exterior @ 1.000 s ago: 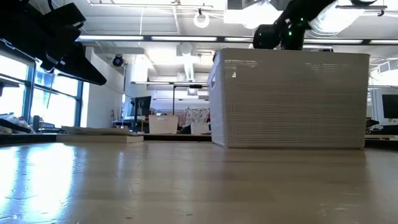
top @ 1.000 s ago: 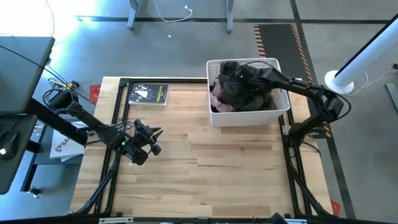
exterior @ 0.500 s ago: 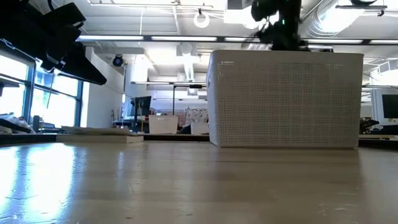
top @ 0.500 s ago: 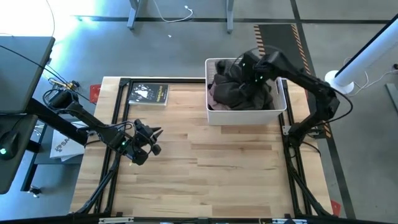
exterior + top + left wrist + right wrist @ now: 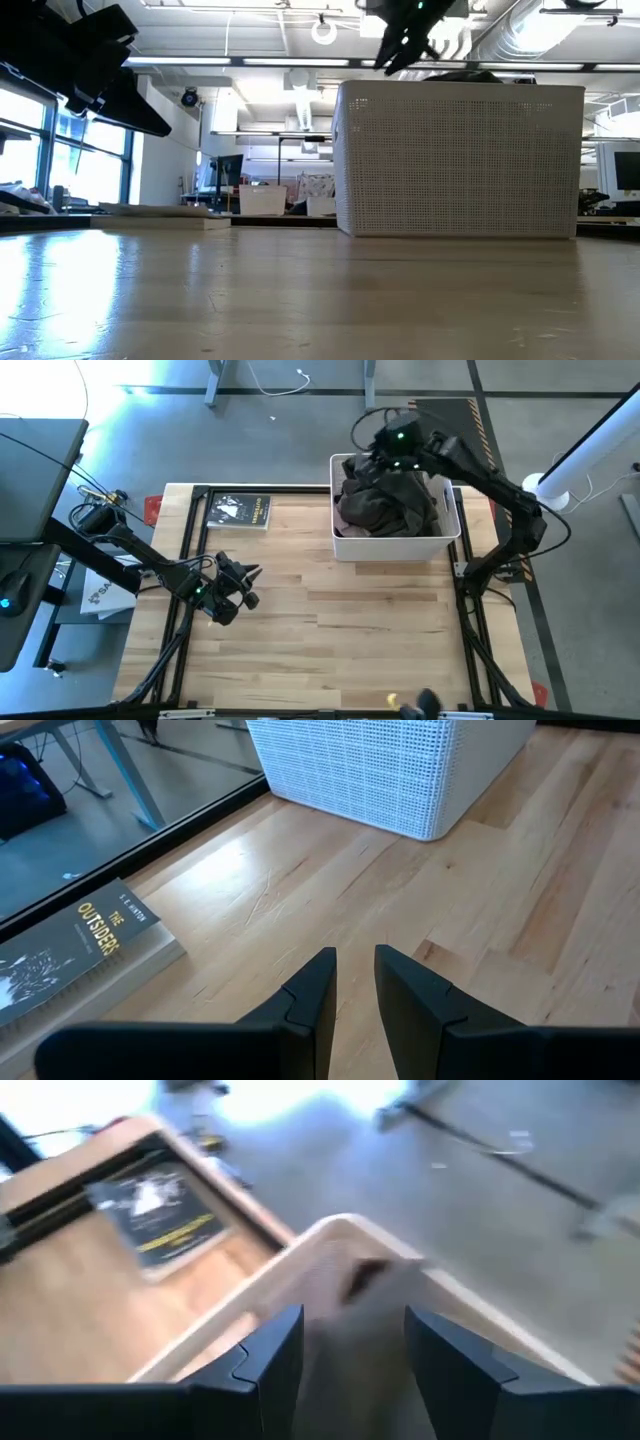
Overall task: Sort clothes
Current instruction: Put the black jacket into the laundry bin
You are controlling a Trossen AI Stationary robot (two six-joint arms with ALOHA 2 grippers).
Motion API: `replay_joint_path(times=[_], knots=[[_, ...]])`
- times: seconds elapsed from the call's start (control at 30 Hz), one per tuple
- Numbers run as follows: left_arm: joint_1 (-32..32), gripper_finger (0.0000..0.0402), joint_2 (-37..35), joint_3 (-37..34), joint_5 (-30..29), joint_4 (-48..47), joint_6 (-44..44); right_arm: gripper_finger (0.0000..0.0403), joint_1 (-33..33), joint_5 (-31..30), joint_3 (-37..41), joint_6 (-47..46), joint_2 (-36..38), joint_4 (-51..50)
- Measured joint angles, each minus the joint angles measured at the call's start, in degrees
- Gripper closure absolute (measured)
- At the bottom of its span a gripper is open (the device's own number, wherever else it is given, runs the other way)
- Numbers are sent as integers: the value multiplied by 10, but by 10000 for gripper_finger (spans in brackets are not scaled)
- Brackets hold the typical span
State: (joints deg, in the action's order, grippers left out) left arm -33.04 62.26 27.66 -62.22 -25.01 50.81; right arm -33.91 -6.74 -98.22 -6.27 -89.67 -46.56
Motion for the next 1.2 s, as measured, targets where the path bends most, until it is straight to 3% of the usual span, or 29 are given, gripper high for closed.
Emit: replay_joint_path(times=[0.13,0.33,0.5,0.63,0.83,1.03,1.2], knots=[[0,330,0,0,0,-3,0,231,-9,62,136,14,0,108],[0,330,0,0,1,-3,0,231,-35,59,357,0,2,218],[0,330,0,0,1,-3,0,231,-55,74,445,-29,8,270],[0,330,0,0,0,-4,0,231,-56,107,409,-39,7,238],[0,330,0,0,0,-4,0,231,-18,133,270,-27,47,155],[0,330,0,0,2,-5,0,231,38,66,194,-7,108,75],[0,330,0,0,2,-5,0,231,79,-13,230,-44,162,26]])
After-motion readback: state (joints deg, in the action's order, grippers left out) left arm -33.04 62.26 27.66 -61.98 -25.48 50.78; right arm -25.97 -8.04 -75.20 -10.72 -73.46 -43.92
